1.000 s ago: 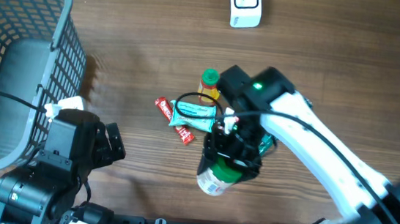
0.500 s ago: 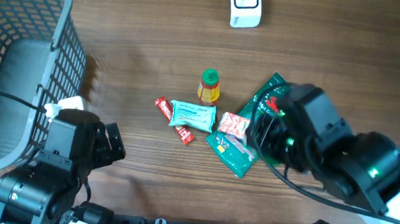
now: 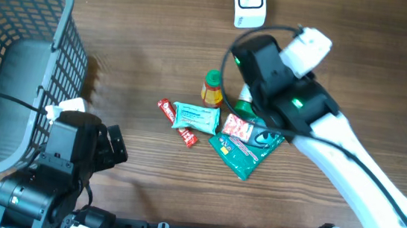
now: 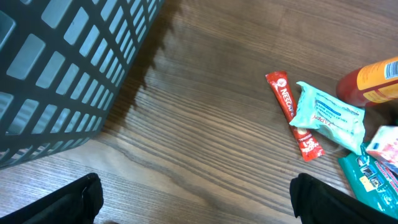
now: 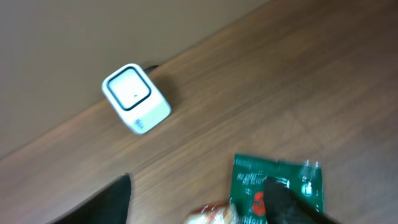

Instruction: Scan the item barcode

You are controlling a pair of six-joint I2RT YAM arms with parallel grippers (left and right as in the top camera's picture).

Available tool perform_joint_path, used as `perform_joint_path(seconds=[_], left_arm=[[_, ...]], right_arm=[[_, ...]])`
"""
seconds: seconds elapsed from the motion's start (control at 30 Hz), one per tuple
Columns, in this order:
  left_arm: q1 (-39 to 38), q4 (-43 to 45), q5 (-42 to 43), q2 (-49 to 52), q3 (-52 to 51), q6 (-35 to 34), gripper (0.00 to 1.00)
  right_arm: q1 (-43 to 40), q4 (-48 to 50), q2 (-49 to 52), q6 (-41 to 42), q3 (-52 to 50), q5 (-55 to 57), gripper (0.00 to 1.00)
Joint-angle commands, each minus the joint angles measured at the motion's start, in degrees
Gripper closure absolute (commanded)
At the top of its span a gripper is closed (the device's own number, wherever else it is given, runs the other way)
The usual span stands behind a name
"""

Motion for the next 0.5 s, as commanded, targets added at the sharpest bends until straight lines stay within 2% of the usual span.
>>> perform_joint_path(seconds=[0.0,0.07,0.23,0.33,0.47], left_arm=[[0.3,0.0,0.3,0.0,0.0,0.9,0.00],[0.3,0.0,0.3,0.0,0.0,0.9,0.00],[0.3,0.0,0.3,0.0,0.0,0.9,0.00],[0.3,0.0,0.3,0.0,0.0,0.9,0.00],[0.3,0.0,0.3,0.0,0.0,0.9,0.00]], right_arm=[[-2.4,1.6,4.0,-7.8,0.2,1.4,0.35],[-3.1,1.1,3.7,-7.8,0.2,-2.8,0.23],[-6.4,1.2,1.3,-8.7,0.2,-17.7,0.12],[-9.1,1.2,2.5,-12.9,0.2,-27.0,0.09],[-12.4,1.1,6.1,-11.8,0.2,-31.4,0.08]])
